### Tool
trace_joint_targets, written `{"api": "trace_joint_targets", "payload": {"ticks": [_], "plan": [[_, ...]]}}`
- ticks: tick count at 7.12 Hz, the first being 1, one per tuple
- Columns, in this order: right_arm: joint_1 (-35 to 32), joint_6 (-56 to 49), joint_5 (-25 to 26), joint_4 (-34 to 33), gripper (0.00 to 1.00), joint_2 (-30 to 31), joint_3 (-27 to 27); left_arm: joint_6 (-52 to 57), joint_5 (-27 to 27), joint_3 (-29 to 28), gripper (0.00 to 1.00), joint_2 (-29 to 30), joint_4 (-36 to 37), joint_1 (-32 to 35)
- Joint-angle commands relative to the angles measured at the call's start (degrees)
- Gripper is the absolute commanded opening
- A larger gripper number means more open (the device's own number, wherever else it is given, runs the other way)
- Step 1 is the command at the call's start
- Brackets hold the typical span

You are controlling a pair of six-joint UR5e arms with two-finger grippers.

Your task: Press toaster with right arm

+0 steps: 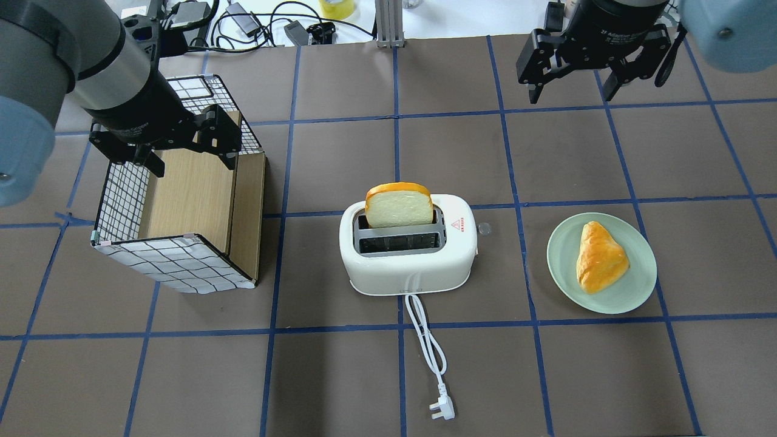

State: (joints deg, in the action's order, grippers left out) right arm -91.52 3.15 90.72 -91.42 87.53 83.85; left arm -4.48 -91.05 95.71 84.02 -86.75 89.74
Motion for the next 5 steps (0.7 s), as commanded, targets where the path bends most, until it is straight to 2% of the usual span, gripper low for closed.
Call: {"api": "trace_joint_targets", "payload": {"ticks": [1, 2, 3, 4, 5], "plan": [[0.02, -0.08, -0.37, 0.01, 1.0, 0.1, -0.09, 0.0, -0.01, 0.0, 1.0, 0.0, 0.0, 0.0], [0.02, 0.01, -0.37, 0.01, 1.0, 0.1, -0.09, 0.0, -0.01, 0.0, 1.0, 0.0, 0.0, 0.0], [0.11, -0.08, -0.54, 0.01, 0.96, -0.07, 0.0, 0.0, -0.01, 0.0, 1.0, 0.0, 0.0, 0.0], [0.98, 0.01, -5.68, 1.66, 0.4, -0.16, 0.09, 0.0, -0.01, 0.0, 1.0, 0.0, 0.0, 0.0], [1.68, 0.01, -9.82, 4.46, 0.0, -0.34, 0.0, 0.0, -0.01, 0.0, 1.0, 0.0, 0.0, 0.0]]}}
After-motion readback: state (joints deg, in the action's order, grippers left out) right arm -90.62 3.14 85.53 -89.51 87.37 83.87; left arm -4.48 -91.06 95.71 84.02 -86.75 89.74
